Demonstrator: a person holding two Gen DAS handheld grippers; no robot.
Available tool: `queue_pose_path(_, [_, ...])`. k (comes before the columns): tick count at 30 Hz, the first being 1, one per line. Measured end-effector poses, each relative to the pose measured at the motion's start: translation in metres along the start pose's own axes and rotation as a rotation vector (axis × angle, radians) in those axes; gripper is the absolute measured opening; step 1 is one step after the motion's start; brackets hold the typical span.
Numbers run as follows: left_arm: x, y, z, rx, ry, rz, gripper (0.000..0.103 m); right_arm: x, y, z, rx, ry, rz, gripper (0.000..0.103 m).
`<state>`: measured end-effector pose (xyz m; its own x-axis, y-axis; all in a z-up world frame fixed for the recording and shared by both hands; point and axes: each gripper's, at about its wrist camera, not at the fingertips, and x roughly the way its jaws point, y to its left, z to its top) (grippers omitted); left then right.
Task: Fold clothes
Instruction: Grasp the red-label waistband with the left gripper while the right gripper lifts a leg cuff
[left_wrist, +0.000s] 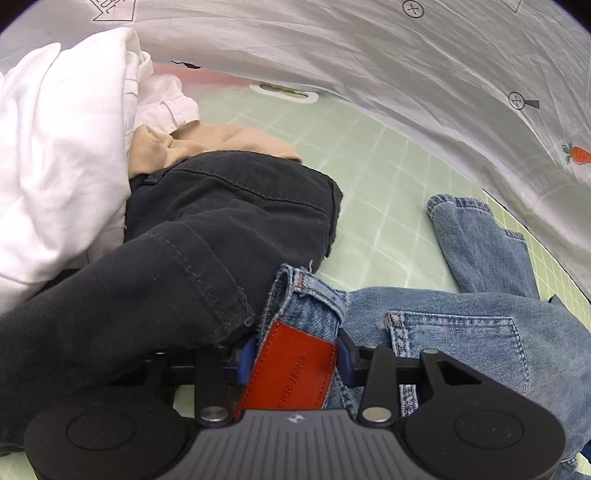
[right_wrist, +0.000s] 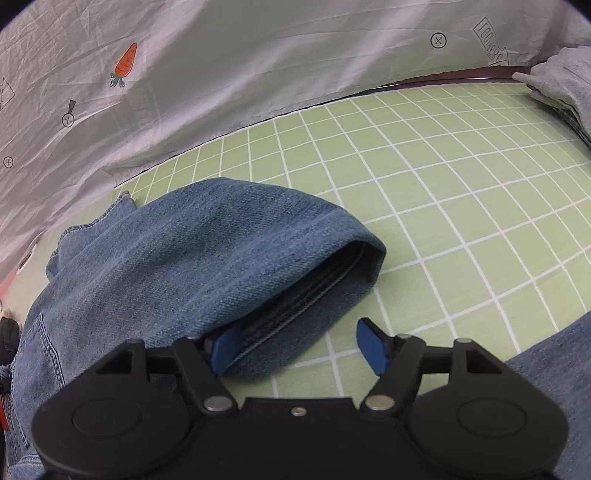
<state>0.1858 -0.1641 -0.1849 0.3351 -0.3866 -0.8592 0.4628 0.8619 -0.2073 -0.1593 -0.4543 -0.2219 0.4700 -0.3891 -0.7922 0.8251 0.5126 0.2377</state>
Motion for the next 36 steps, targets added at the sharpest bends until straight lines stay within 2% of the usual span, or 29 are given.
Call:
queue_pose_path(6, [0.003, 0.0, 0.006, -0.005, 0.004, 0.032, 0.044, 0.004, 0.008, 0.001, -0.047, 0.0, -0.006, 0.083])
queue_pose_path(9, [0.003, 0.001, 0.007, -0.006, 0.006, 0.035, 0.044, 0.008, 0.012, 0.002, -0.057, -0.004, -0.005, 0.093])
queue_pose_path(12, [0.004, 0.002, 0.008, -0.007, 0.008, 0.038, 0.044, 0.014, 0.02, 0.003, -0.083, -0.011, 0.0, 0.094])
queue_pose_path(13, [0.004, 0.003, 0.009, -0.007, 0.008, 0.039, 0.044, 0.015, 0.023, 0.004, -0.096, -0.015, 0.008, 0.092])
queue_pose_path(15, [0.004, 0.003, 0.01, -0.008, 0.01, 0.041, 0.044, 0.017, 0.028, 0.005, -0.121, -0.022, 0.024, 0.081])
queue_pose_path(17, [0.004, 0.004, 0.01, -0.009, 0.011, 0.043, 0.043, 0.019, 0.035, 0.005, -0.163, -0.034, 0.024, 0.051])
queue_pose_path(18, [0.004, 0.004, 0.011, -0.009, 0.012, 0.044, 0.043, 0.02, 0.037, 0.004, -0.188, -0.038, 0.014, 0.047])
queue_pose_path(20, [0.005, 0.005, 0.011, -0.009, 0.013, 0.046, 0.043, 0.021, 0.037, 0.005, -0.213, -0.041, 0.014, 0.031])
queue_pose_path(23, [0.004, 0.005, 0.011, -0.007, 0.014, 0.048, 0.042, 0.02, 0.033, 0.011, -0.237, -0.026, 0.019, 0.019])
queue_pose_path(26, [0.004, 0.005, 0.011, -0.005, 0.016, 0.049, 0.042, 0.018, 0.03, 0.019, -0.288, -0.027, -0.023, 0.015])
queue_pose_path(30, [0.004, 0.006, 0.012, -0.002, 0.021, 0.042, 0.042, 0.008, 0.025, 0.032, -0.39, -0.102, -0.166, 0.012])
queue_pose_path(33, [0.005, 0.006, 0.012, 0.003, 0.02, 0.039, 0.042, -0.007, 0.014, 0.047, -0.42, -0.183, -0.274, 0.011])
queue_pose_path(36, [0.005, 0.006, 0.012, 0.004, 0.019, 0.042, 0.042, -0.033, 0.013, 0.062, -0.49, -0.311, -0.374, 0.011])
